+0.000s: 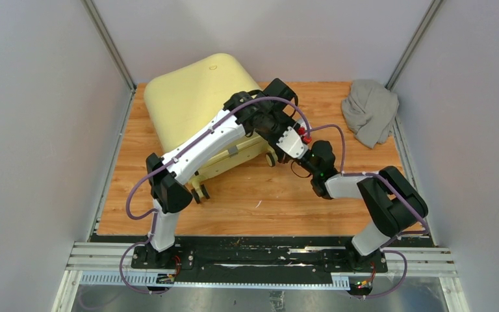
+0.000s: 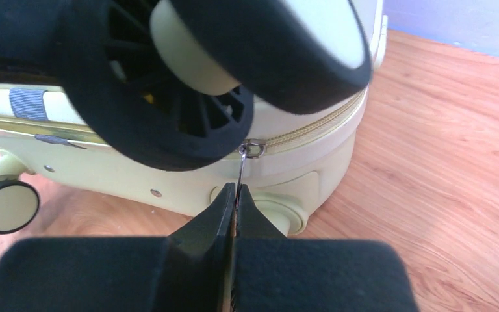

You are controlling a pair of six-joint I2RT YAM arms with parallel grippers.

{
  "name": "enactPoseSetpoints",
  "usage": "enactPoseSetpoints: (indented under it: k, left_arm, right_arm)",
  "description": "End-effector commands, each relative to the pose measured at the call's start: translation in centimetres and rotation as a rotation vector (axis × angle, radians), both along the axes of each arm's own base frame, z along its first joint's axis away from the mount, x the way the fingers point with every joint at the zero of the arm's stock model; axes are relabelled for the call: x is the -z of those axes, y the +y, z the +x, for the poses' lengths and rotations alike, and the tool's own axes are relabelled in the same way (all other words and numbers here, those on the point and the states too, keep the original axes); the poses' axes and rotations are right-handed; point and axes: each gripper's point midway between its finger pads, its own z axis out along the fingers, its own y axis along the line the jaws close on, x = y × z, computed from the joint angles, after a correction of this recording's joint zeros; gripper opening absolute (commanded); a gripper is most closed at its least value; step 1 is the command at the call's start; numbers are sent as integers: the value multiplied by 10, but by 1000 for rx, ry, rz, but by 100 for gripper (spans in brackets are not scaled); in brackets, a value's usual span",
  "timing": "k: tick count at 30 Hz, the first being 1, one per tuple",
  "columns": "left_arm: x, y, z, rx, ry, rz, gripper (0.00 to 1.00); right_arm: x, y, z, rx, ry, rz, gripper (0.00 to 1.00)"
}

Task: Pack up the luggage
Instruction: Zip the luggage at the center of the board.

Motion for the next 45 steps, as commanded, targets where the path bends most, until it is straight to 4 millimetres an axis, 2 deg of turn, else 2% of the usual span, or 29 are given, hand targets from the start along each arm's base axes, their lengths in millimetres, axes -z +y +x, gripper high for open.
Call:
enactPoseSetpoints:
  k: [1,7,13,18,21,24,25,27,29,33,39,45]
  left_arm:
    - [-135,-17,30,-118,-291,-433,0]
    - [-166,-18,50,-234,-340,-694,0]
    - [-185,-16,47,-259,-300,-856,0]
    - [-186,-18,40,-230,-253,-861,0]
    - [-188,-14,33,-206,-249,-833,0]
    - [-185,-9,25,-172,-256,-805,0]
    - [-187,-8,23,-164,-263,-809,0]
    - [-189,-6,20,-158,-264,-811,0]
    - [-187,-6,19,-157,-260,-806,0]
    - [-186,-6,17,-144,-252,-799,0]
    - [-186,-7,11,-123,-244,-787,0]
    - [-181,-10,6,-110,-231,-777,0]
  right_arm:
    - [-15,18,-21,-56,-101,-48,0]
    - [-22,31,-37,-92,-127,-40,0]
    - [-42,41,-48,-148,-127,87,0]
    - [-37,49,-50,-184,-102,137,0]
    - [-28,15,-32,-58,-68,152,2]
    - [-25,-29,-10,12,-24,205,31]
    - [-25,-41,-6,22,-19,222,36]
    - [-24,-57,-3,19,-13,244,41]
    - [-20,-61,-3,17,-18,224,45]
    - [-19,-58,1,0,-36,202,51]
    - [-40,-42,10,-68,-80,222,57]
    - [-49,-28,20,-105,-86,238,58]
